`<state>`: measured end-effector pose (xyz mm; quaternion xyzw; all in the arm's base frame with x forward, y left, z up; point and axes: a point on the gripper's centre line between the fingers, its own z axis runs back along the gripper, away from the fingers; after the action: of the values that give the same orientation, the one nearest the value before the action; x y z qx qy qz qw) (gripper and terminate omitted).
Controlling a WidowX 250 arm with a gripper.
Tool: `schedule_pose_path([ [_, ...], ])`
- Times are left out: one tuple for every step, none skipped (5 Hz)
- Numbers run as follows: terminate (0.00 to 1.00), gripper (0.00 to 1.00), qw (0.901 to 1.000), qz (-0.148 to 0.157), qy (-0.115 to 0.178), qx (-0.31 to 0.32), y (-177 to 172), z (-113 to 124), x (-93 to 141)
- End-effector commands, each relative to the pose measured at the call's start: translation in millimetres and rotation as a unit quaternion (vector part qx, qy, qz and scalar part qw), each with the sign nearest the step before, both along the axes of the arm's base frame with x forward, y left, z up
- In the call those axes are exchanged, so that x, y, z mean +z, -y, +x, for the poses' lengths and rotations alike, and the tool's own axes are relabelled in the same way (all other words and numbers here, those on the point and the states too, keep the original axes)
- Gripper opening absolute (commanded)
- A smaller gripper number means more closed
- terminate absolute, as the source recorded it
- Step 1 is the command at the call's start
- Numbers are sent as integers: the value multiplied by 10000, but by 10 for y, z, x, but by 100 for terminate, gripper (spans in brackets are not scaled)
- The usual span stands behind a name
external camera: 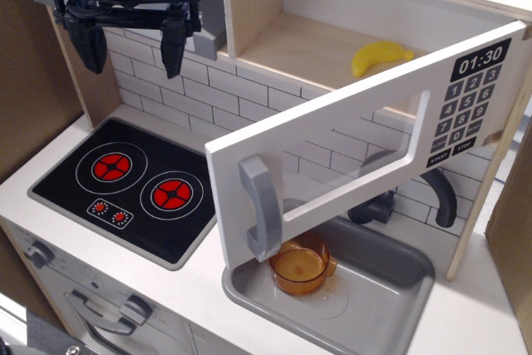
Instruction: Close microwave
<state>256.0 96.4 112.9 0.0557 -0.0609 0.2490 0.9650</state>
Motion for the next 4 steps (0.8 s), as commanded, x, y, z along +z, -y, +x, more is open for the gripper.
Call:
schedule_pose_path([
  [0,100,10000,0,0,0,0,0,0],
  [0,100,9969,-275,-219,-701,263,104,151],
  [0,100,9922,-409,-122,-1167,582,133,286],
  [0,100,9813,-678,25,-1799,912,82,473],
])
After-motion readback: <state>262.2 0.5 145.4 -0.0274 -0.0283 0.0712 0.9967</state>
